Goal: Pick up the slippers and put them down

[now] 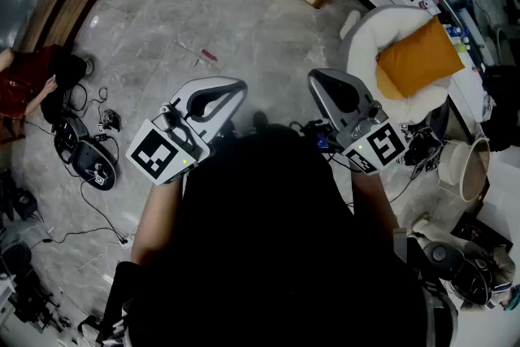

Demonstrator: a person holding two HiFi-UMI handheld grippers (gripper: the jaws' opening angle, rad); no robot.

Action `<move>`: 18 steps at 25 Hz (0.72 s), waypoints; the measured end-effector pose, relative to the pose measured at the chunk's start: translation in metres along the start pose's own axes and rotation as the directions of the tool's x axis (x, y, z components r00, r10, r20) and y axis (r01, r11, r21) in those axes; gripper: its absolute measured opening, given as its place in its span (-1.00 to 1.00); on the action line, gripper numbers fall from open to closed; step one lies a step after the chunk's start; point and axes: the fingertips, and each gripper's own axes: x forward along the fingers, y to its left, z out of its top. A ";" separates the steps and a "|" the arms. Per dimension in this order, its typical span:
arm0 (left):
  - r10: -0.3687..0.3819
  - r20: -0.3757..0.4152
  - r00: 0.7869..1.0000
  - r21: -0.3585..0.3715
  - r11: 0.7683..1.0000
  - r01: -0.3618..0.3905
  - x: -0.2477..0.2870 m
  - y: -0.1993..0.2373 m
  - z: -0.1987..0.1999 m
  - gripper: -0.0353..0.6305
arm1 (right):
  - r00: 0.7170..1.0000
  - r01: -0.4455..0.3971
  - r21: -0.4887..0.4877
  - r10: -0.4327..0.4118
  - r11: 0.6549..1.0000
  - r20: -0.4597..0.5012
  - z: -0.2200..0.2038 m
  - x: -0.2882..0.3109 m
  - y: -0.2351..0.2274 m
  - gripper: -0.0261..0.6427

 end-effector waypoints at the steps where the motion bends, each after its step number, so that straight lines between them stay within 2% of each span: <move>1: -0.015 0.009 1.000 -0.010 1.000 0.015 0.002 -0.002 0.001 -0.85 | 1.000 -0.002 -0.008 0.002 1.000 -0.003 0.001 -0.001 -0.002 -0.85; 7: -0.014 -0.008 1.000 -0.010 1.000 0.014 0.034 -0.011 -0.002 -0.86 | 1.000 -0.026 -0.030 0.026 0.999 -0.011 0.003 -0.017 -0.011 -0.85; 10: -0.018 -0.019 1.000 0.005 1.000 0.018 0.052 -0.016 -0.001 -0.86 | 0.995 -0.083 -0.015 0.083 0.996 0.046 0.006 -0.025 -0.011 -0.84; 12: -0.012 -0.027 1.000 -0.008 1.000 0.012 0.052 -0.020 -0.003 -0.86 | 0.991 -0.116 -0.016 0.117 0.993 0.058 0.006 -0.028 -0.005 -0.84; 15: 0.016 -0.027 1.000 -0.032 0.999 -0.017 0.046 -0.021 -0.005 -0.86 | 0.991 -0.128 -0.060 0.130 0.990 0.023 0.001 -0.029 -0.001 -0.84; 18: 0.058 -0.022 0.998 -0.043 0.997 -0.059 0.044 -0.015 -0.004 -0.86 | 0.993 -0.121 -0.044 0.121 0.992 0.012 -0.004 -0.037 -0.015 -0.84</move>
